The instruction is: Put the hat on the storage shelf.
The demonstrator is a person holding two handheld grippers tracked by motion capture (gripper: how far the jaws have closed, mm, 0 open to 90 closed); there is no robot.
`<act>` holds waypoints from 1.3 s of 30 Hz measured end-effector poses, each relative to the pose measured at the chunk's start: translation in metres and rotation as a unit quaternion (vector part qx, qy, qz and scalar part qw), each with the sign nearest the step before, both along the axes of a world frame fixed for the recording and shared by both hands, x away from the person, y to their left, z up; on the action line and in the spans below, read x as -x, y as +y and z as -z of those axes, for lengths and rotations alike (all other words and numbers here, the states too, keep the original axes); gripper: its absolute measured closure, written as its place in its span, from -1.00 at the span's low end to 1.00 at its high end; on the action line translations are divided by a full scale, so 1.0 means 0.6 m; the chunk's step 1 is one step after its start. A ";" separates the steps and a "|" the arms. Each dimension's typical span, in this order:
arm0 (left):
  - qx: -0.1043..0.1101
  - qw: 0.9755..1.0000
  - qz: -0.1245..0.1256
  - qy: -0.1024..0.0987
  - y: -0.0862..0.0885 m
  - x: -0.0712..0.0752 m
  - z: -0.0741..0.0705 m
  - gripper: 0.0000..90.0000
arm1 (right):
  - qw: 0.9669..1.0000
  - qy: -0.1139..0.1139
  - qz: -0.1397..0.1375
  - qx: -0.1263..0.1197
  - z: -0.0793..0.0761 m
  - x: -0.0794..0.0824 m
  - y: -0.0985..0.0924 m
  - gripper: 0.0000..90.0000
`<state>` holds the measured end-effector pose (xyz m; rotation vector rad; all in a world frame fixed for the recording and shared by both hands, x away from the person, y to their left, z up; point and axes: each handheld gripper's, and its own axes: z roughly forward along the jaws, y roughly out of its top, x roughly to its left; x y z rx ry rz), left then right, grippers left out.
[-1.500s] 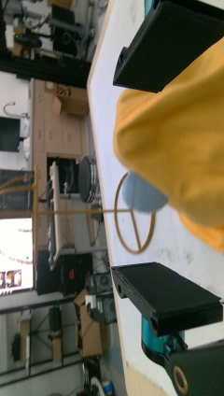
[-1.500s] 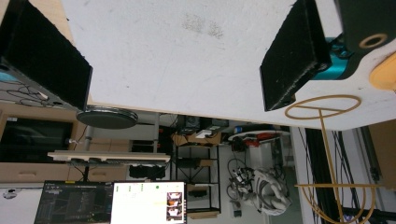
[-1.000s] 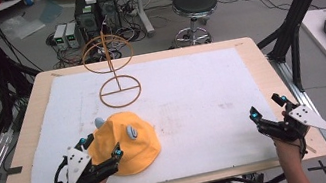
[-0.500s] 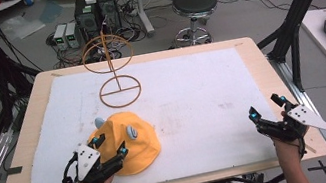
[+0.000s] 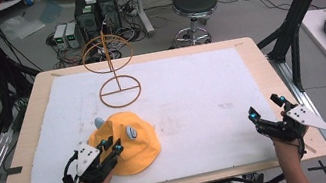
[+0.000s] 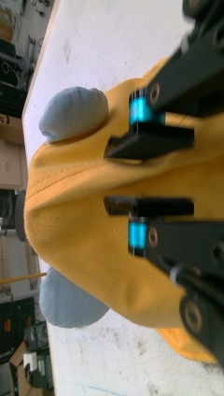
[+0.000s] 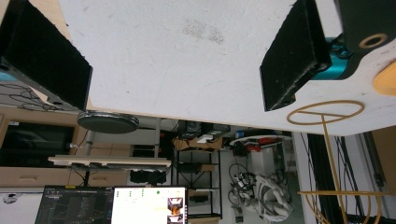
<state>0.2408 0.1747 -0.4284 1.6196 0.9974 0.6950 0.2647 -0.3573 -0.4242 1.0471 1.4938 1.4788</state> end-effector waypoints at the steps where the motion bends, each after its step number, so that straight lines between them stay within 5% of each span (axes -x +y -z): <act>1: 0.003 1.000 0.003 0.002 0.002 0.000 0.001 0.60 | 1.000 0.000 0.000 0.000 0.000 0.000 0.000 -0.80; 2: 0.007 1.000 0.007 0.004 0.003 -0.001 0.003 0.84 | 1.000 0.003 -0.001 0.000 0.000 0.000 0.001 -0.80; 5: 0.007 1.000 0.010 0.002 0.002 0.000 0.004 0.93 | 1.000 0.003 -0.001 0.002 0.000 0.000 0.002 -0.80; 20: 0.018 0.999 0.029 -0.032 0.004 0.009 -0.009 0.95 | 1.000 0.002 -0.001 0.005 0.001 0.000 0.002 -0.80; 31: 0.044 0.997 0.021 -0.065 0.024 0.019 -0.041 0.96 | 1.000 0.002 -0.003 0.004 0.000 0.001 0.004 -0.80; 39: 0.045 0.995 0.017 -0.092 0.028 0.025 -0.077 0.96 | 1.000 0.000 -0.003 0.005 -0.002 0.003 0.005 -0.80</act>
